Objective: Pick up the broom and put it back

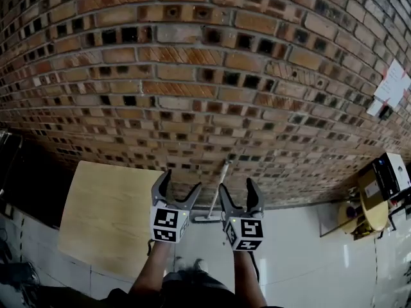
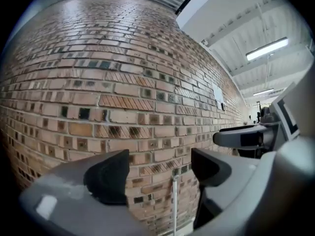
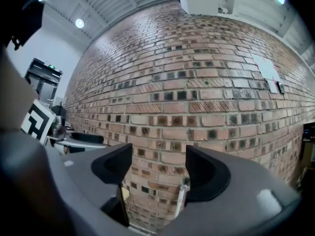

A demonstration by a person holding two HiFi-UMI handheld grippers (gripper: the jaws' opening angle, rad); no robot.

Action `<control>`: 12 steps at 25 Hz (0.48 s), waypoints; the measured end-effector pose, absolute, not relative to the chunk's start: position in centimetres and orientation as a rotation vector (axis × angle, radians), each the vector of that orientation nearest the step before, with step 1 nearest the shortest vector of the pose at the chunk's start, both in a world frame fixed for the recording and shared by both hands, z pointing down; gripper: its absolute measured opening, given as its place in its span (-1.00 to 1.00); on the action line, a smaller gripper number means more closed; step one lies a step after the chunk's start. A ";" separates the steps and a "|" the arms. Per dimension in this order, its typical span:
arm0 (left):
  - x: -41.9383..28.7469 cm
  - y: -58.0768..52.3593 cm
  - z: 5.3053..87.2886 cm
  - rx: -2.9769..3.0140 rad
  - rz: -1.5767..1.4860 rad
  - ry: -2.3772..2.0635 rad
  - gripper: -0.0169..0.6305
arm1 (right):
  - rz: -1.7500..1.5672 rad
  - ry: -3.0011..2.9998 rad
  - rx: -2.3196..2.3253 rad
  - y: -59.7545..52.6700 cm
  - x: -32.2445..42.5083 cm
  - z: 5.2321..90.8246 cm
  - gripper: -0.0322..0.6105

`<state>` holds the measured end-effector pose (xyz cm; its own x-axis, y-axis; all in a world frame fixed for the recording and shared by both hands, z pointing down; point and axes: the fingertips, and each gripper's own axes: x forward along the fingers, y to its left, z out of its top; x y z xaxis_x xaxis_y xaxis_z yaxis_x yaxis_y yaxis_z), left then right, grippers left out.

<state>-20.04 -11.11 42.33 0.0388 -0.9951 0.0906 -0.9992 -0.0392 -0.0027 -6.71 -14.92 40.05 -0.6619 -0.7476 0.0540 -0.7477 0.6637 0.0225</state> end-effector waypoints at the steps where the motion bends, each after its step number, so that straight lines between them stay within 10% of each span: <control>1: -19.9 -11.8 43.1 2.225 0.128 -2.121 0.28 | 0.011 -2.800 1.261 -15.5 -6.7 40.8 0.18; 12: -17.4 -17.1 48.5 2.264 0.301 -1.966 0.25 | 0.164 -2.674 1.276 -19.8 -4.1 48.7 0.17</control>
<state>-17.37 -17.07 48.52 0.1324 -0.9634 0.2333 -0.9890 -0.1440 -0.0336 -4.12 -19.79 48.69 -0.6178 -0.7596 0.2033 -0.7788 0.6268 -0.0246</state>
